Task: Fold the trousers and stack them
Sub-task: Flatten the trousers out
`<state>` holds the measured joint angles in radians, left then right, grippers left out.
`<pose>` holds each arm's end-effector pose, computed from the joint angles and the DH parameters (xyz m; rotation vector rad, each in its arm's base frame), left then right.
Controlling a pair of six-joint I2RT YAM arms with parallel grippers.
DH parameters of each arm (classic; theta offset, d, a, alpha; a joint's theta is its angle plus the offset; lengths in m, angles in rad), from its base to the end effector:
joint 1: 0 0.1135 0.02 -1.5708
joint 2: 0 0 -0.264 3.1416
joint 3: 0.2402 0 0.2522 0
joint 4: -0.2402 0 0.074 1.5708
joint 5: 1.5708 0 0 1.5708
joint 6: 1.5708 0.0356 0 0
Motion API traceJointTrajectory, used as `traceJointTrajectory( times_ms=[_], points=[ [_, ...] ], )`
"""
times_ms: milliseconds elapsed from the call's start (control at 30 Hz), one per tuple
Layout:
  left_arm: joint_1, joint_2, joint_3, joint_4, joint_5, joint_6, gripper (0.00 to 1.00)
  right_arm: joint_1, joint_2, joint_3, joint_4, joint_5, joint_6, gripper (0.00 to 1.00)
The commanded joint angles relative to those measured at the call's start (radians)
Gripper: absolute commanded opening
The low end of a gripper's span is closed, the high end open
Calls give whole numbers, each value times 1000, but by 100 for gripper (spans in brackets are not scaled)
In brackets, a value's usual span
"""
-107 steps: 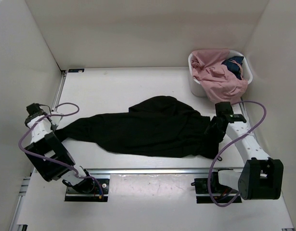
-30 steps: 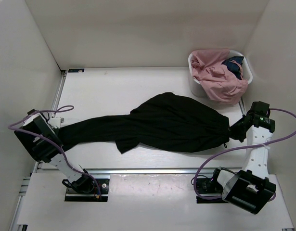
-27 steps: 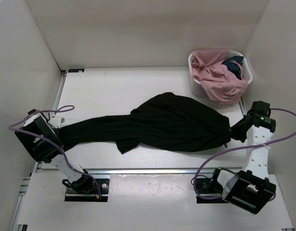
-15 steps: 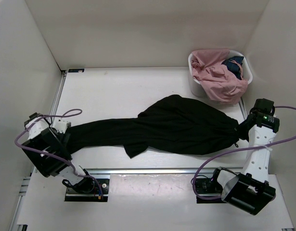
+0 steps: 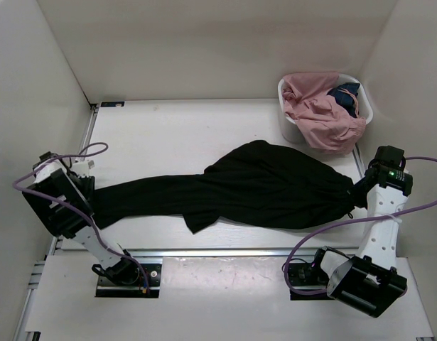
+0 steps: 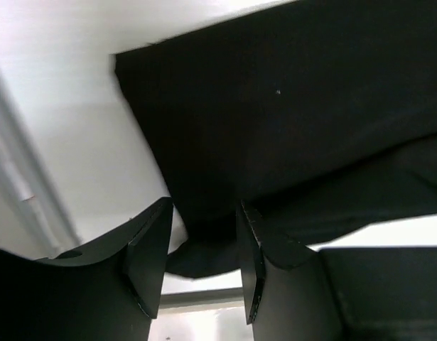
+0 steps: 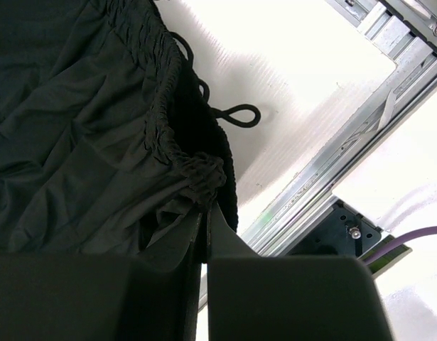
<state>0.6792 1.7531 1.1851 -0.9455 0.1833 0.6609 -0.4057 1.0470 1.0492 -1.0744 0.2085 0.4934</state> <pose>0.2475 0.1915 0.1831 -0.0194 2.9786 -0.1616 0.1669 -0.0797 0.3071 1.2036 2.3336 -0.2451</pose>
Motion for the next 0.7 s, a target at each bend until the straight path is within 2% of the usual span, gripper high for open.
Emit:
traceJointTrajectory(
  times_ms=[0,133,267,333,400,533,667],
  points=[
    [-10,18,-25,44,-27,-52,52,-5,-25,11,-1,19,-12,0],
    [-10,29,-59,44,-27,-52,52,-5,-25,11,-1,19,-12,0],
    [-20,29,-88,69,-102,-61,51,-5,-35,11,10,9,-12,0],
    [-20,-6,-99,94,-145,-70,59,-5,-35,11,10,9,-12,0],
    [-20,-30,-99,108,-154,-81,63,-5,-35,11,10,9,-12,0],
    [-20,-90,-90,137,-154,-105,66,-5,-44,2,19,9,-12,0],
    [-29,-80,-125,165,-176,-106,66,-5,-44,-8,19,0,-12,0]
  ],
)
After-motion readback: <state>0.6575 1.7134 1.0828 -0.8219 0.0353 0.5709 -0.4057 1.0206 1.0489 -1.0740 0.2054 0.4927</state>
